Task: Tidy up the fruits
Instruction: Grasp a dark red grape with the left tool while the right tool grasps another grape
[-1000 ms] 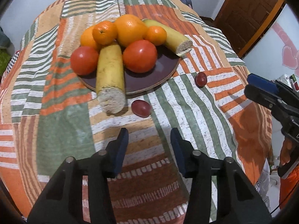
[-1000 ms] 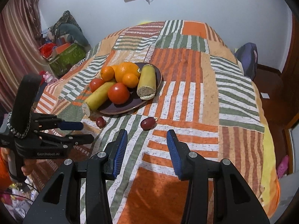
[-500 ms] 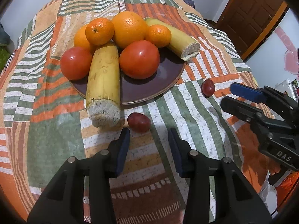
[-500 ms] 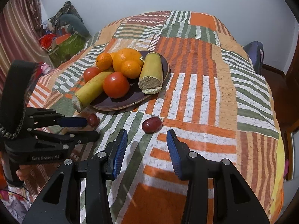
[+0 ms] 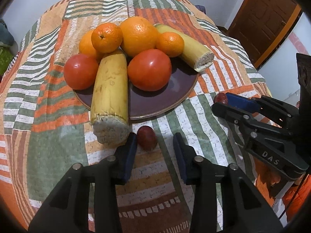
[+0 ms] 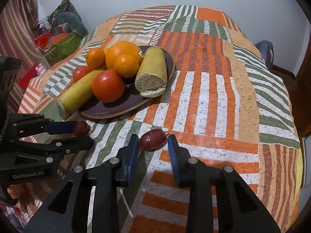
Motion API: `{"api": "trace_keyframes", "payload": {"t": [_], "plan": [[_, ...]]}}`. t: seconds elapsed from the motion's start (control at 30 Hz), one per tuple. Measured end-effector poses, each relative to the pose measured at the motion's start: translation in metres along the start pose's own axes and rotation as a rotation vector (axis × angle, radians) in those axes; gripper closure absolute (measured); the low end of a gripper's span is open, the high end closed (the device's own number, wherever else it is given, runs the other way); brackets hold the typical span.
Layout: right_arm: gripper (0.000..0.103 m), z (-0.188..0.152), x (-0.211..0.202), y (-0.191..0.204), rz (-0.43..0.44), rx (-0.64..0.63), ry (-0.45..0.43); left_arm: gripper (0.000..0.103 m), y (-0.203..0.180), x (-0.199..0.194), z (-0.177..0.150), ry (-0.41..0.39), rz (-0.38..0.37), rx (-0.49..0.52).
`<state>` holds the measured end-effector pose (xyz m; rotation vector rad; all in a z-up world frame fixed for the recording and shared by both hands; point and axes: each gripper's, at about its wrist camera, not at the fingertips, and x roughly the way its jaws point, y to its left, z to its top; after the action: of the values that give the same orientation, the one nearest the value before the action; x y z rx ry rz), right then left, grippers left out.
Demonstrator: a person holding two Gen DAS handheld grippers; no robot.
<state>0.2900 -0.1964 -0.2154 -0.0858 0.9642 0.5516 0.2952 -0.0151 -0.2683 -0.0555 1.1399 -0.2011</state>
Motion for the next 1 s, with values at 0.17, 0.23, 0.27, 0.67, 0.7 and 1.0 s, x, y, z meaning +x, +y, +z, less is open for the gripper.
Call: {"api": "trace_keyframes", "payload": {"t": [0.17, 0.23, 0.27, 0.67, 0.7, 1.0], "plan": [[0.078, 0.003, 0.0, -0.002, -0.002, 0.001, -0.016, 0.083, 0.0, -0.002, -0.001, -0.015, 0.034, 0.043], [0.078, 0.003, -0.003, -0.002, -0.005, -0.004, -0.022, 0.084, 0.0, -0.003, -0.002, -0.016, 0.035, 0.051], [0.078, 0.003, -0.004, -0.002, -0.003, -0.004, -0.025, 0.083, 0.001, -0.004, -0.003, -0.015, 0.029, 0.05], [0.078, 0.008, -0.032, 0.004, -0.011, -0.025, -0.079, 0.084, -0.001, -0.032, -0.002, -0.056, 0.013, 0.055], [0.078, 0.009, -0.034, 0.004, -0.01, -0.027, -0.085, 0.084, -0.002, -0.038, -0.002, -0.069, 0.014, 0.058], [0.078, 0.022, -0.054, 0.016, -0.004, -0.049, -0.143, 0.084, -0.004, -0.076, 0.008, -0.158, 0.012, 0.06]]}}
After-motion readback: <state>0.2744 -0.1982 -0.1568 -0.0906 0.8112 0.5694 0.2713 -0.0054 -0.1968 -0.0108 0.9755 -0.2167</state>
